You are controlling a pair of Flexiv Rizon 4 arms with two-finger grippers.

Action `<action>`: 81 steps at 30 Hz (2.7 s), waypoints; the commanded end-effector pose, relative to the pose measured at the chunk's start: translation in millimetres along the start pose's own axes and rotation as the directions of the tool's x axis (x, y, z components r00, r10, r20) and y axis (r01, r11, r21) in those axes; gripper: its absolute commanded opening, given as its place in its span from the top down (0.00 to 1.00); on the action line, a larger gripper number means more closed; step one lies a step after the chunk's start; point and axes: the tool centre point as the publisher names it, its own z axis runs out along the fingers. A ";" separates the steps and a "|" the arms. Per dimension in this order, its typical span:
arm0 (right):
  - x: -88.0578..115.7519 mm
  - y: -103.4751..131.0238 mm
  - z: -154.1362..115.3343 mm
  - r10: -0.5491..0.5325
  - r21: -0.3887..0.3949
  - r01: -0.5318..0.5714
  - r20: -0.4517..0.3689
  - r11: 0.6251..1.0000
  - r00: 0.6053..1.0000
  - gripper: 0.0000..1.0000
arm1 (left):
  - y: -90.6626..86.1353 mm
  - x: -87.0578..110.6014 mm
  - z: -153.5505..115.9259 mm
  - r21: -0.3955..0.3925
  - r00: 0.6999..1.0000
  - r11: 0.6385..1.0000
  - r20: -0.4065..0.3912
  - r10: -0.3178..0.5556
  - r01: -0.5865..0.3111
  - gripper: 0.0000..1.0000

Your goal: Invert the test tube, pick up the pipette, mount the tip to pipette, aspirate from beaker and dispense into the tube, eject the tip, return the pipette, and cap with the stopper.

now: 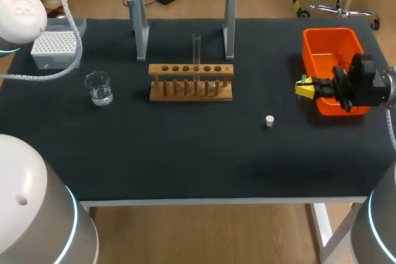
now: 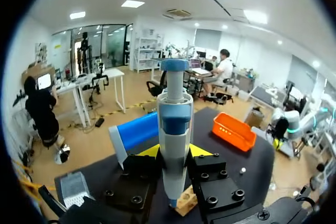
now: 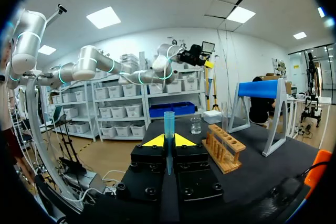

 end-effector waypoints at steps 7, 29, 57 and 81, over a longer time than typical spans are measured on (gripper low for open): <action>0.3 -0.4 -1.0 0.000 0.000 0.000 -0.002 1.000 1.000 1.00 | -17.1 44.5 -50.1 0.142 0.968 0.978 -0.177 0.177 -0.153 1.00; 0.3 -0.4 -1.0 0.000 0.000 0.000 -0.002 1.000 1.000 1.00 | -33.1 147.6 -75.9 0.191 0.864 0.945 -0.388 0.321 -0.265 1.00; 0.3 -0.4 -1.0 0.000 0.000 0.000 -0.002 1.000 1.000 1.00 | -30.1 232.8 -80.5 0.214 0.829 0.955 -0.480 0.286 -0.206 1.00; 0.3 -0.4 -1.0 0.000 0.000 0.000 -0.002 1.000 1.000 1.00 | -2.3 248.5 -74.4 0.197 0.839 0.960 -0.471 0.273 -0.201 1.00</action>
